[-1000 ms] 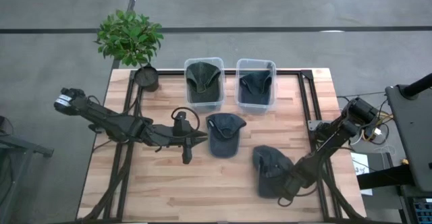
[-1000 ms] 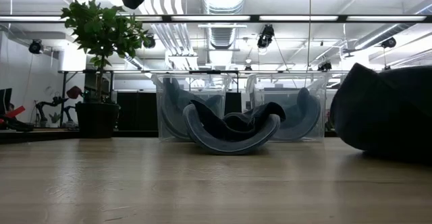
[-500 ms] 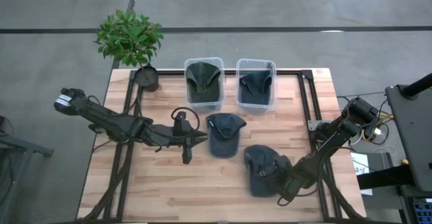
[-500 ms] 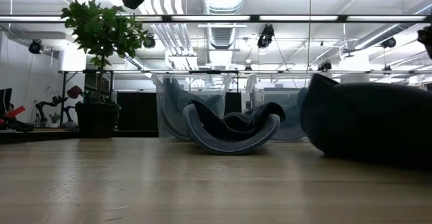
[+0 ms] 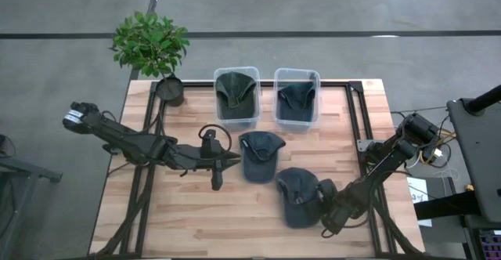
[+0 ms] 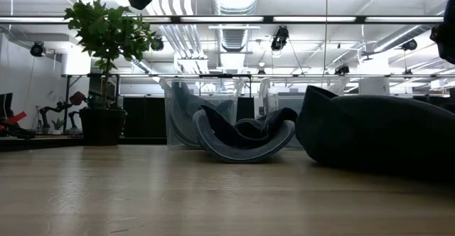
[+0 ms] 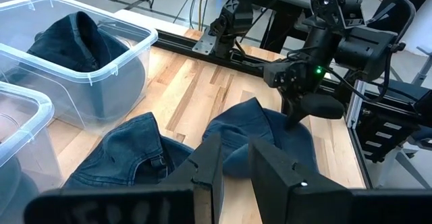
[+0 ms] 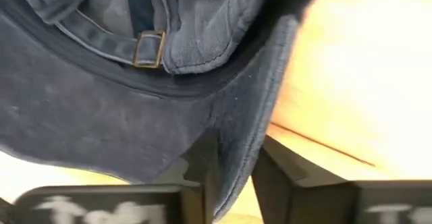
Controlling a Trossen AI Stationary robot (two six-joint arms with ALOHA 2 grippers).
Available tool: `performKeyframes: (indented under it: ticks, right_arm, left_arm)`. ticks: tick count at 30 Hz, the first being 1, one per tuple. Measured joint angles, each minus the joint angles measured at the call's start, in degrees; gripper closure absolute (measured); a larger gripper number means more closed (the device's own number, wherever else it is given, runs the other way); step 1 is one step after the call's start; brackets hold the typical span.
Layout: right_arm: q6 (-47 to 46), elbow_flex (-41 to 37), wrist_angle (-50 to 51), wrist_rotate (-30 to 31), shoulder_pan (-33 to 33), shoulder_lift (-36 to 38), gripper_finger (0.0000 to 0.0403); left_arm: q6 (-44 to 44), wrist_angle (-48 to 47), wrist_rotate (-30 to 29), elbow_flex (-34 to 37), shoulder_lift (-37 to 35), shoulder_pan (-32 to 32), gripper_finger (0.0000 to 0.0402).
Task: Pick & Place hat
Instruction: Put the bottom blue cap into the right transparent bin
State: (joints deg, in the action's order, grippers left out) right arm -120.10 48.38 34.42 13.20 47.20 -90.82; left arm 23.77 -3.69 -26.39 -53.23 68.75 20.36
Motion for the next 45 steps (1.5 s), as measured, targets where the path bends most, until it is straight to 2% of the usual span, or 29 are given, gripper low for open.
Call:
performKeyframes:
  ticks: [6,14,20,23,26,29,34,39,45]
  right_arm:
    - [-0.69,-0.06,-0.38,3.69,0.04,0.13,0.0383]
    - [-1.46,0.11,2.03,3.27,2.33,4.28,0.0392]
    - [-2.12,3.88,11.64,3.12,5.20,12.19,0.0393]
    - [-1.33,7.04,18.57,5.05,6.55,15.59,0.0393]
    - [0.72,10.36,23.67,10.19,7.90,18.51,0.0393]
    - [3.81,12.75,27.53,18.30,9.51,20.74,0.0393]
    - [12.43,14.28,27.68,32.28,12.07,23.94,0.0394]
    - [22.81,13.62,22.76,38.17,14.48,27.11,0.0394]
    - [41.17,13.03,10.26,41.11,17.22,30.20,0.0393]
  left_arm:
    - [0.00,-0.07,0.00,0.00,0.00,0.02,0.0335]
    - [0.04,-0.37,0.02,0.00,0.00,0.04,0.0335]
    - [0.04,-0.54,0.00,0.00,0.00,0.04,0.0335]
    - [0.04,-0.74,0.02,0.00,0.00,0.03,0.0335]
    - [0.04,-0.78,0.02,0.00,0.00,0.00,0.0335]
    - [0.04,-0.78,0.02,0.00,0.00,0.00,0.0335]
    - [0.04,-0.75,0.00,0.00,0.00,0.00,0.0335]
    - [0.04,-0.74,0.00,0.00,0.00,0.00,0.0335]
    - [0.04,-0.65,0.00,0.00,0.00,0.00,0.0335]
